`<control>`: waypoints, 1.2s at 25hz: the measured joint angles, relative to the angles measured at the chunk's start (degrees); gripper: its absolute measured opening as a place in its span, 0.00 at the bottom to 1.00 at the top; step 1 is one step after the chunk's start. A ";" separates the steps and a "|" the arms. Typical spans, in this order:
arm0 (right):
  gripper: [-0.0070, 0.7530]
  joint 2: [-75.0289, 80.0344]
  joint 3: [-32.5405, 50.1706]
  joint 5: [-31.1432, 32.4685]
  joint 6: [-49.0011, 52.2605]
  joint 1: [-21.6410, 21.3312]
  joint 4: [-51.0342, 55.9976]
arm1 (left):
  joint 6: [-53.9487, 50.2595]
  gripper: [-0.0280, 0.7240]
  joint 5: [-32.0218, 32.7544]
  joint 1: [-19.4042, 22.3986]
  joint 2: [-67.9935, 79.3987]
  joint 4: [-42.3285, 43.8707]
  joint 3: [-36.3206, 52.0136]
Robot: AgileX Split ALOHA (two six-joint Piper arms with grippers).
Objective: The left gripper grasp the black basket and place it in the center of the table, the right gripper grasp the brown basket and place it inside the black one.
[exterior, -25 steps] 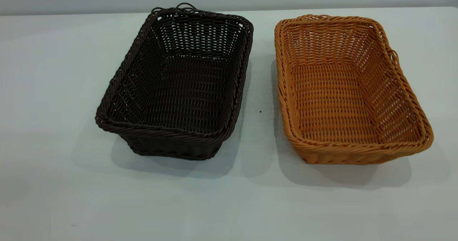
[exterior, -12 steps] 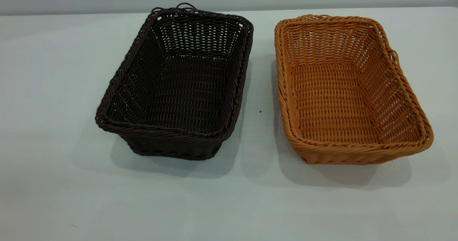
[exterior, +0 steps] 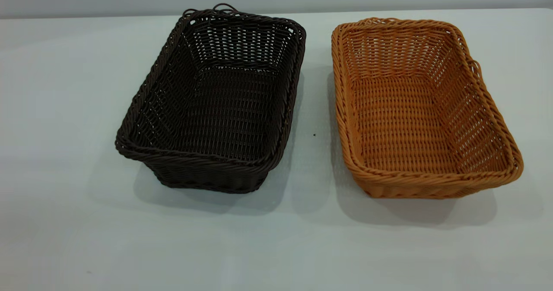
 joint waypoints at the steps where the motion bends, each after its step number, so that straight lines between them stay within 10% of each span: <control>1: 0.33 0.00 0.00 0.00 0.00 0.00 0.05 | 0.00 0.70 -0.72 0.00 2.31 0.00 -0.28; 14: 0.82 7.95 -0.05 -1.46 0.25 0.00 2.16 | 5.99 0.70 -27.46 0.00 46.00 -8.55 -6.42; 22: 0.82 19.27 -0.88 -9.03 0.65 0.00 3.15 | 27.06 0.70 -45.44 -4.74 72.47 -25.28 -13.42; 30: 0.80 29.18 -0.88 -12.63 3.61 0.00 3.27 | 32.09 0.70 -49.33 -9.79 96.28 -27.50 -26.74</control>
